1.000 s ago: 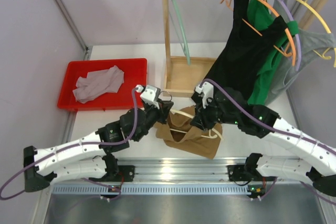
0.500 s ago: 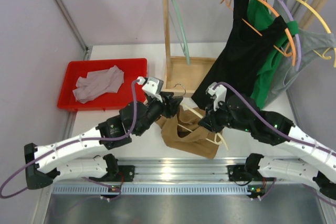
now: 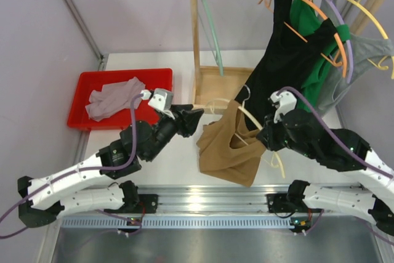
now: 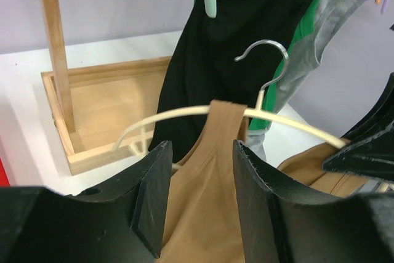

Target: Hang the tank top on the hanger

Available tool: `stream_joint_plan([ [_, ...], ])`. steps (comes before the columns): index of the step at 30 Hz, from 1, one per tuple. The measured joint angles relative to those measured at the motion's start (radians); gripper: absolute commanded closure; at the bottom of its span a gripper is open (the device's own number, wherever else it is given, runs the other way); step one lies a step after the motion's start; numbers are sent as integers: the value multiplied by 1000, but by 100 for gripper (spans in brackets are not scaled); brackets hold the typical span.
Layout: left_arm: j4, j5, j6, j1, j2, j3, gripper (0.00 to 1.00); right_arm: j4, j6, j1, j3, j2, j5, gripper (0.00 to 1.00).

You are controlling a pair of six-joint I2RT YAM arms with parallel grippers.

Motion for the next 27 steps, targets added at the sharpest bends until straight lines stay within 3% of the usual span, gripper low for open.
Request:
stream_joint_plan([
  [6,-27,-19,6,0,-44,23,51,-171,56,-2,231,75,167,100],
  [10,-40,-22,6,0,-48,24,52,-192,47,-29,317,152,207,100],
  [17,-56,-17,5,0,-48,24,52,-171,-78,-330,406,281,33,100],
  [27,-84,-13,5,0,-58,30,52,-136,-209,-565,752,476,-223,100],
])
